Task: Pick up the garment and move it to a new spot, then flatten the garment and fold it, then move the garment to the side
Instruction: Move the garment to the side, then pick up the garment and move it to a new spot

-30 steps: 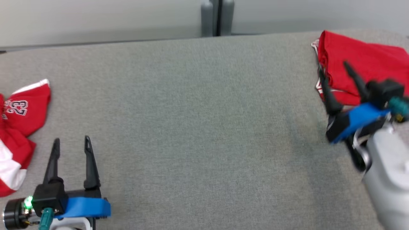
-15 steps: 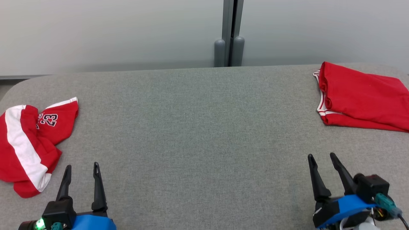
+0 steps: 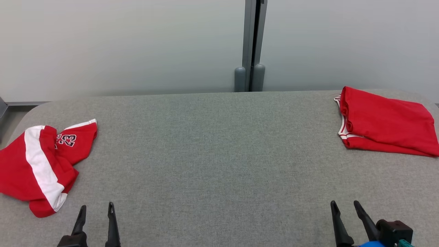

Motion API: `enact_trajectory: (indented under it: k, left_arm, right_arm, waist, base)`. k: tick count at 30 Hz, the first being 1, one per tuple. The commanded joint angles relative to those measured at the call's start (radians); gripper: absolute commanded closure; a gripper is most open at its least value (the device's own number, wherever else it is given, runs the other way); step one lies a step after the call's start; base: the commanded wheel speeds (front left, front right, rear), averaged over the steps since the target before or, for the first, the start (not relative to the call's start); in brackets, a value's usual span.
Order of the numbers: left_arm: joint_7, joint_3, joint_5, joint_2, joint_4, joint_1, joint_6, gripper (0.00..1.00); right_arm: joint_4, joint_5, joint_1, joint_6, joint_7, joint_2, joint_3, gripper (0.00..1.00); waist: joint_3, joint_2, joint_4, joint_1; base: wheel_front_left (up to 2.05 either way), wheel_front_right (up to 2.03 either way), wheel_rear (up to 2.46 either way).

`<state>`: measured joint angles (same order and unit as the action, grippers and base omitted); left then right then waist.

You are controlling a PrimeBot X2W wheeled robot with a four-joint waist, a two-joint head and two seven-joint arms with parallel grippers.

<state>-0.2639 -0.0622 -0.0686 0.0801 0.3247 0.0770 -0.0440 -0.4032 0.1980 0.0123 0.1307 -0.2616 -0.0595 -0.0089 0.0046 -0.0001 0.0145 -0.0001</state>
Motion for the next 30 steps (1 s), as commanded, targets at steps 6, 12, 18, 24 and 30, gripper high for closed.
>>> enact_trajectory:
  k: [6,12,18,24,30]
  left_arm:
    - [0.000,0.001,0.006,-0.007,0.017,0.013,0.002,0.00]
    - [0.000,0.002,0.006,-0.010,0.027,0.019,0.005,0.00]
    - [0.000,-0.007,0.001,0.000,0.038,0.002,-0.004,0.00]
    - [0.000,-0.004,0.003,-0.001,0.045,0.002,-0.004,0.00]
    - [0.000,-0.003,0.005,-0.005,0.047,0.005,0.001,0.00]
  right_arm:
    - [-0.015,-0.012,0.024,0.000,-0.005,0.008,-0.007,0.00]
    - [-0.024,-0.013,0.027,0.000,-0.005,0.009,-0.007,0.00]
    - [-0.030,-0.001,0.022,0.000,-0.005,0.009,0.003,0.00]
    - [-0.036,0.002,0.018,0.000,-0.005,0.009,0.005,0.00]
    - [-0.040,0.003,0.018,0.000,-0.005,0.009,0.006,0.00]
  waist:
    - [-0.013,0.0001,0.006,0.0001]
    - [-0.018,0.0001,0.006,0.0001]
    - [-0.019,0.0001,0.006,0.0001]
    - [-0.017,0.0001,0.006,0.0001]
    - [-0.017,0.0001,0.010,0.0001]
  base:
    - [0.00,0.00,0.00]
    - [0.00,0.00,0.00]
    - [0.00,0.00,0.00]
    - [0.00,0.00,0.00]
    - [0.00,0.00,0.00]
